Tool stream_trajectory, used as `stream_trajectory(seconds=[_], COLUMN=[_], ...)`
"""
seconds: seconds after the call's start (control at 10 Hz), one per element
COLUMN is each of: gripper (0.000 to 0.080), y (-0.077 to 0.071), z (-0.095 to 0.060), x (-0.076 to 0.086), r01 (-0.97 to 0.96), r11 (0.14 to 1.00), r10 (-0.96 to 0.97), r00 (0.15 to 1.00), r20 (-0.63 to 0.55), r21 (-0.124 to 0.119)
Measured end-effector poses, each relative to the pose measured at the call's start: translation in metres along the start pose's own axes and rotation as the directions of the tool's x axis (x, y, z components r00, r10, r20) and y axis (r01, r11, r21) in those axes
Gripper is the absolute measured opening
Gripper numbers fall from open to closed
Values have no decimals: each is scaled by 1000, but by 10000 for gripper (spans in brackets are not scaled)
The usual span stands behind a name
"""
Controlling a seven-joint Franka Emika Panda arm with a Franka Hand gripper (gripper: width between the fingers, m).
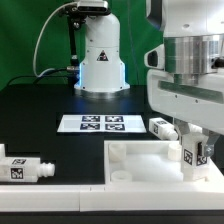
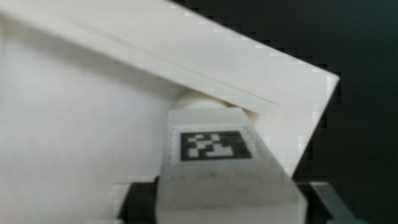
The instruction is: Assemble one leg
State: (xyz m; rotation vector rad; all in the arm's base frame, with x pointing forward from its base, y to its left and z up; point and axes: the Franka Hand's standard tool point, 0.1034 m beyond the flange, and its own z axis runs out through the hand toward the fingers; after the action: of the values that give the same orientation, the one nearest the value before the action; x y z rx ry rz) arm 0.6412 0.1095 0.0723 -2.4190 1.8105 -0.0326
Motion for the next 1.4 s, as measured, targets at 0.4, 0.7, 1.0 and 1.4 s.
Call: stream_trajectory(seconds=[0.4,0.7,1.0,1.4], gripper=[453,636,649,649], y=[3,3,3,-14], z=[0,-2,-2,-2], x=[-4,-1,-1,-16], r01=[237,636,753,980], r11=[970,770,656,189], r10=[-237,-634,-752,-982], r00=[971,772,657,189], r20=[11,51,54,-14], r21=[-42,-46,-40,-63])
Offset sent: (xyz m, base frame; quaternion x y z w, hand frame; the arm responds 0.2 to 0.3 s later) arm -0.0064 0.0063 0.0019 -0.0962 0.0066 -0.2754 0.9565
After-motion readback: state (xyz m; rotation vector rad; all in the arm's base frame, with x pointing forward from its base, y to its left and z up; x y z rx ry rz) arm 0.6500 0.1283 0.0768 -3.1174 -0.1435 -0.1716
